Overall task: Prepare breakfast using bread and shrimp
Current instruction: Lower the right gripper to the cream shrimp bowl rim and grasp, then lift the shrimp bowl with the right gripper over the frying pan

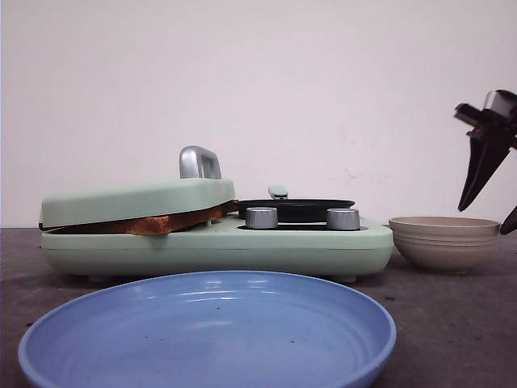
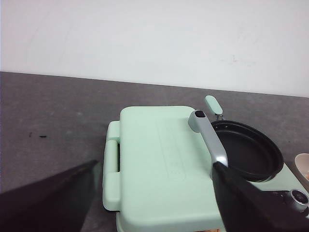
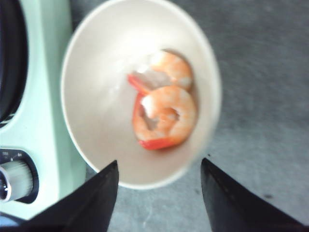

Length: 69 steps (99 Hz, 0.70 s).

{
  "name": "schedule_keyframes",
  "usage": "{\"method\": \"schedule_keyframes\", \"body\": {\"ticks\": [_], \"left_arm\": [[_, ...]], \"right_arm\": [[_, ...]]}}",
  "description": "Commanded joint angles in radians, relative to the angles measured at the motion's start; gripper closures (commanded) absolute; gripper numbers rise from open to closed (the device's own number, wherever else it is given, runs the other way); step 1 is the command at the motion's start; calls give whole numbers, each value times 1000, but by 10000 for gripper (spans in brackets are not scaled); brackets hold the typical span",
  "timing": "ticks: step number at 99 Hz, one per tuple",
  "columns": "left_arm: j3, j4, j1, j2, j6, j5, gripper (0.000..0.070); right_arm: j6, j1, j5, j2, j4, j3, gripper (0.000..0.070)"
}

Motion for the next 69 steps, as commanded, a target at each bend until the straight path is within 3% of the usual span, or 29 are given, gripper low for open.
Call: {"method": "schedule_keyframes", "body": {"ticks": [1, 63, 69], "left_arm": [[8, 11, -5, 4, 8, 0, 276], [8, 11, -5, 8, 9, 0, 276], [8, 11, -5, 8, 9, 0, 276]], "right_arm": [[23, 11, 18, 35, 6, 15, 381], [57, 47, 40, 111, 29, 15, 384], [56, 49, 40, 111, 29, 15, 432]]}}
